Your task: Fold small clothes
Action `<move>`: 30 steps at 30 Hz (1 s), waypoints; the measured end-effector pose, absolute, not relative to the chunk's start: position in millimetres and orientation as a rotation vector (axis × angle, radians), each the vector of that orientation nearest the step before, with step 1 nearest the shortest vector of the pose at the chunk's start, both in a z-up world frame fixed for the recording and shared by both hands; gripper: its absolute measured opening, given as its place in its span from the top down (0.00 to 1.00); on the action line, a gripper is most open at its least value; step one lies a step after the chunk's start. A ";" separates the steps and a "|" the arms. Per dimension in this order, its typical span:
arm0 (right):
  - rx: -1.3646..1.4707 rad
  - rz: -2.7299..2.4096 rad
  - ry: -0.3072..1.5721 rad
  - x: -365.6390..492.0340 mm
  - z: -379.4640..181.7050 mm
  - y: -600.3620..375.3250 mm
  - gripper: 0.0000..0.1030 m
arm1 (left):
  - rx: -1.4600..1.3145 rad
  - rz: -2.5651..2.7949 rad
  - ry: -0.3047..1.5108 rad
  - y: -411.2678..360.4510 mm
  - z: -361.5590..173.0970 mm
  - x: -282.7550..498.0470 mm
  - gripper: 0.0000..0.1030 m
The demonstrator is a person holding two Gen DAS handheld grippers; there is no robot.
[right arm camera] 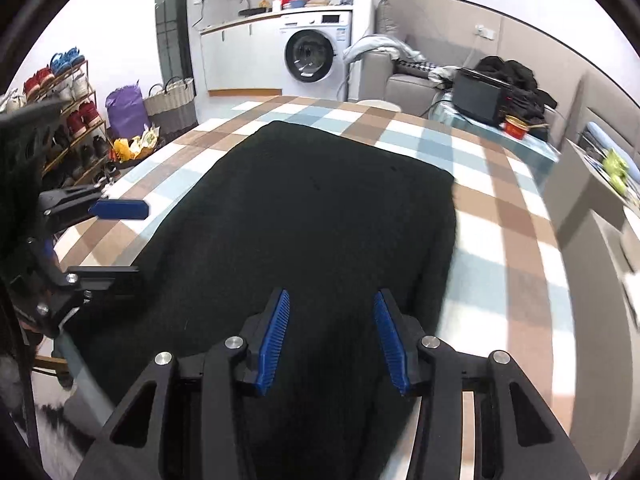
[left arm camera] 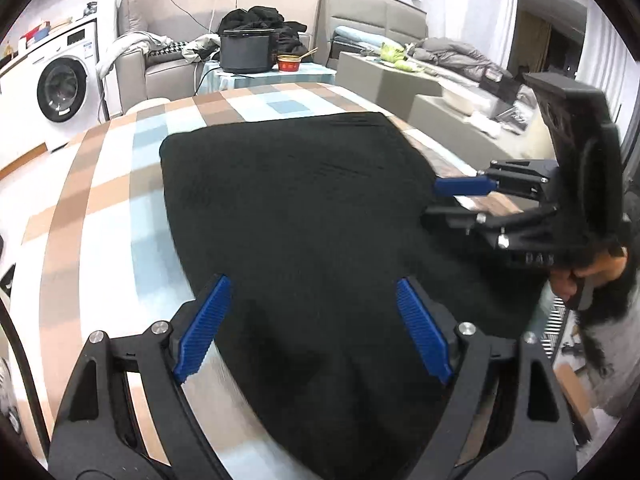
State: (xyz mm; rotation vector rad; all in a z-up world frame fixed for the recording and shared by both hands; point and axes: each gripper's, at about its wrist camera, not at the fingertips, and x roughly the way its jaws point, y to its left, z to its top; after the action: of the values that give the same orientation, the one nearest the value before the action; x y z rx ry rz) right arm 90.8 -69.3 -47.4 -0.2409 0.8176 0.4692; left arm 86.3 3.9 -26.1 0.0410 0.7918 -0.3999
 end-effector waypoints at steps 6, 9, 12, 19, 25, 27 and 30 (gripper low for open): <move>-0.286 0.475 0.901 128.1 -67.2 -72.5 0.56 | 0.052 -0.405 0.923 3.9 -56.3 130.4 0.18; -0.286 0.464 0.922 125.6 -62.0 -87.0 0.57 | 0.062 -0.420 0.924 12.8 -51.7 126.9 0.19; -0.258 0.484 0.904 130.5 -54.1 -92.1 0.57 | 0.027 -0.424 0.887 22.9 -36.7 132.8 0.19; -0.194 0.490 0.867 184.7 -50.4 -69.4 0.57 | 0.041 -0.408 0.811 19.5 -18.1 195.6 0.19; -0.231 0.456 0.899 190.7 -57.3 -81.5 0.71 | 0.087 -0.464 0.934 23.3 -50.2 231.1 0.19; -0.216 0.432 0.903 185.2 -51.4 -91.9 0.71 | 0.117 -0.460 0.930 26.3 -49.4 222.9 0.19; -0.174 0.437 0.852 180.7 -38.4 -96.5 0.71 | 0.114 -0.445 0.907 30.1 -40.1 213.2 0.19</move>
State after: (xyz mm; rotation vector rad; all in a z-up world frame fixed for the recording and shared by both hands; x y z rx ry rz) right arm 180.7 -96.5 -38.4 -0.1736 0.8524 0.4371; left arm 213.2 30.1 -40.1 0.1136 0.9075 -0.4450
